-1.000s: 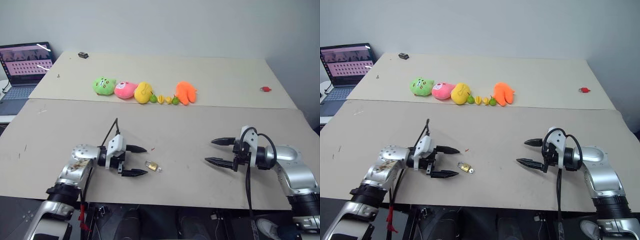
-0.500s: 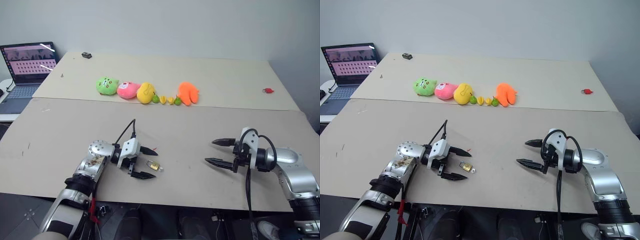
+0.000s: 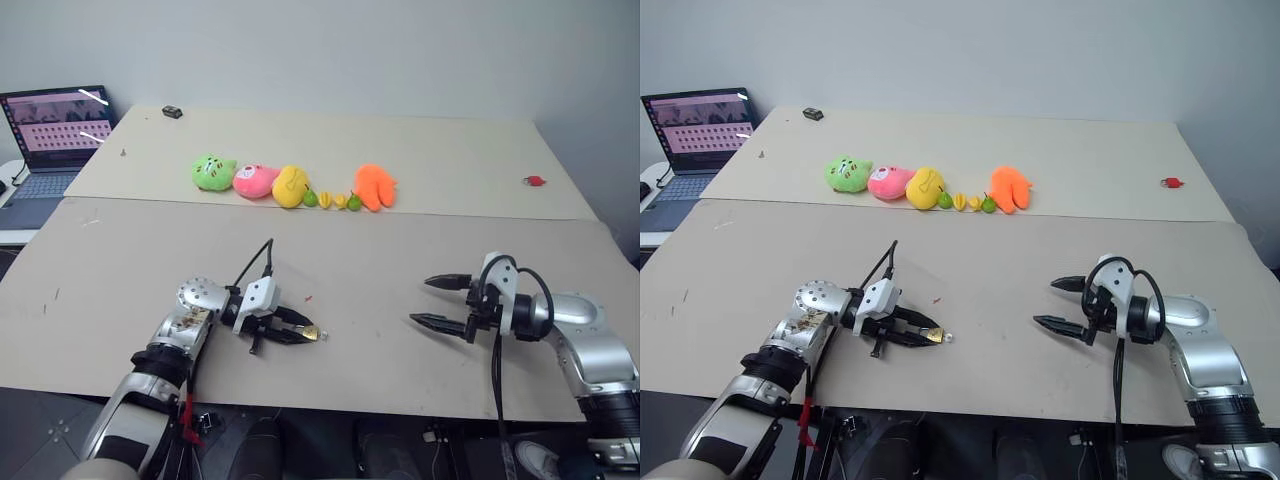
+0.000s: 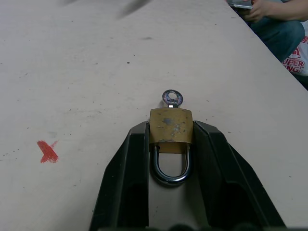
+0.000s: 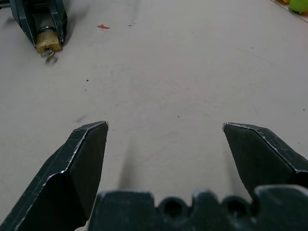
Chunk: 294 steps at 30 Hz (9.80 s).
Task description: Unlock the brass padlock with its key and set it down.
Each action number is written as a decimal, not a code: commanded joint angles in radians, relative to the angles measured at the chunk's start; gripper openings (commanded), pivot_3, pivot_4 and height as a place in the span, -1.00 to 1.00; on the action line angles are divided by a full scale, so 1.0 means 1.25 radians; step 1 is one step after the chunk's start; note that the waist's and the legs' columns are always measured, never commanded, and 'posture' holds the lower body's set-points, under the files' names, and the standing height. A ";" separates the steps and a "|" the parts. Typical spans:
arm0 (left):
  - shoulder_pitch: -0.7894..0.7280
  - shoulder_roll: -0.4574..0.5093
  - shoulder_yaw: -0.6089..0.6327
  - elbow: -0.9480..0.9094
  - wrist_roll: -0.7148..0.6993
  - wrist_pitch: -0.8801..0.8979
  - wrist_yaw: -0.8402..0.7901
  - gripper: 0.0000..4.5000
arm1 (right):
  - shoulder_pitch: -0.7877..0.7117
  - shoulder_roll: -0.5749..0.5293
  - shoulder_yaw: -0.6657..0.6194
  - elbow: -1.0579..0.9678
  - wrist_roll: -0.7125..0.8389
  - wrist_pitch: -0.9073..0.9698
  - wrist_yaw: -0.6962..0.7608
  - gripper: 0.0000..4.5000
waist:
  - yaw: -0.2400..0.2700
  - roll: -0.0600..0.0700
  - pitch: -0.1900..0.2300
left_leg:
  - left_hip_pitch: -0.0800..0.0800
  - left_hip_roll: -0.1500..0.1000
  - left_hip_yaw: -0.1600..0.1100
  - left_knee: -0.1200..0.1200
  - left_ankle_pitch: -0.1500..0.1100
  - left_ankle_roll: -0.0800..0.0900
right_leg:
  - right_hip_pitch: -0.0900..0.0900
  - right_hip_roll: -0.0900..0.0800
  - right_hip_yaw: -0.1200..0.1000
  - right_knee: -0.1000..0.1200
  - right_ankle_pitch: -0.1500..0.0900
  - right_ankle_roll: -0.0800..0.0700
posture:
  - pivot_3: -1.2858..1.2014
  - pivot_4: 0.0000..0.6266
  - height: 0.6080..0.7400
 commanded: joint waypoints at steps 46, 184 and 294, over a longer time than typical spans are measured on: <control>-0.045 -0.097 0.090 -0.142 -0.070 0.029 0.152 -0.63 | -0.225 0.115 0.148 -0.152 0.110 0.173 0.046 -0.98 | -0.002 0.000 0.000 | -0.004 0.000 0.000 0.004 -0.002 0.003 | -0.002 0.001 0.002 0.000 0.003 -0.002 | 0.03 -0.52 0.73; -0.023 -0.060 0.120 -0.309 -0.313 0.638 0.254 -0.63 | -0.343 0.055 0.201 0.184 -0.166 -0.242 0.017 0.58 | -0.010 0.000 0.000 | -0.007 0.000 -0.001 0.007 -0.003 0.005 | -0.004 0.002 0.001 0.000 0.001 0.003 | 0.03 -0.52 0.73; -0.058 -0.016 0.152 -0.275 -0.292 0.715 0.232 -0.63 | -0.521 0.122 0.378 0.438 -0.377 -1.122 -0.230 -0.35 | -0.026 0.000 0.001 | -0.004 0.000 -0.001 0.006 -0.003 0.005 | -0.002 0.001 0.003 0.001 0.005 -0.005 | 0.03 -0.52 0.73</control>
